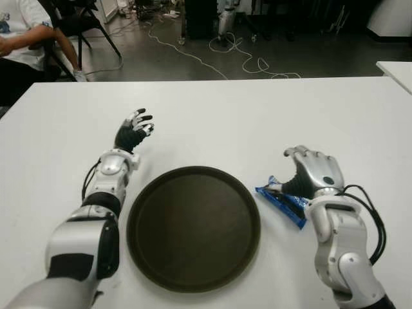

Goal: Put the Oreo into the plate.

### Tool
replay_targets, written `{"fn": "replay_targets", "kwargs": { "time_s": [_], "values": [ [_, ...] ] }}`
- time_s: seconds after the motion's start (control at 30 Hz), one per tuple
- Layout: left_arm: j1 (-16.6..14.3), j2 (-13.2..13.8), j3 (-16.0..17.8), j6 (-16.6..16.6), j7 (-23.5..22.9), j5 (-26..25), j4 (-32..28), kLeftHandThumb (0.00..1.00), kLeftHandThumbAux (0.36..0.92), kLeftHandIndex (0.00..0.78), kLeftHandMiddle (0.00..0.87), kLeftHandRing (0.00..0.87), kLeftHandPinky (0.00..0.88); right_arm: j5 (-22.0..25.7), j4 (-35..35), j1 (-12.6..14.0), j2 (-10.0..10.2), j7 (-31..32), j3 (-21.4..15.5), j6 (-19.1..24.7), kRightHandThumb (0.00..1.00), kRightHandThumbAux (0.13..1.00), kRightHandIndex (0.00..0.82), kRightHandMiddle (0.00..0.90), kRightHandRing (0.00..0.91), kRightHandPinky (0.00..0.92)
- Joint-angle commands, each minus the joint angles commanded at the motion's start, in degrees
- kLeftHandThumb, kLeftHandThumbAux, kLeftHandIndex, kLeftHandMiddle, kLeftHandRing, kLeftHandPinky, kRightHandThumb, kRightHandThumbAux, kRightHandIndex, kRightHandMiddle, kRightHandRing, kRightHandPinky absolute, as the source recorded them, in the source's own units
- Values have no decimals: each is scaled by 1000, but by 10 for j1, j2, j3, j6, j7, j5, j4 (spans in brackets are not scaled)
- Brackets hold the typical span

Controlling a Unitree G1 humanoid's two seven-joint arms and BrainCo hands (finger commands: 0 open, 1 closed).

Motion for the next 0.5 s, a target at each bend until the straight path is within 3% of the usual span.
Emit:
{"fn": "replay_targets", "kwargs": {
  "time_s": [0.37,0.5],
  "values": [
    [1,1,0,0,-2,0,0,5,741,104,198,202,201,-4,-4,4,2,2,5,-8,0,525,232,311,356,393],
    [1,2,1,0,-3,-1,0,14,739,105,199,204,210,-7,-3,5,5,6,6,-5,0,517,225,300,337,356]
  ]
}}
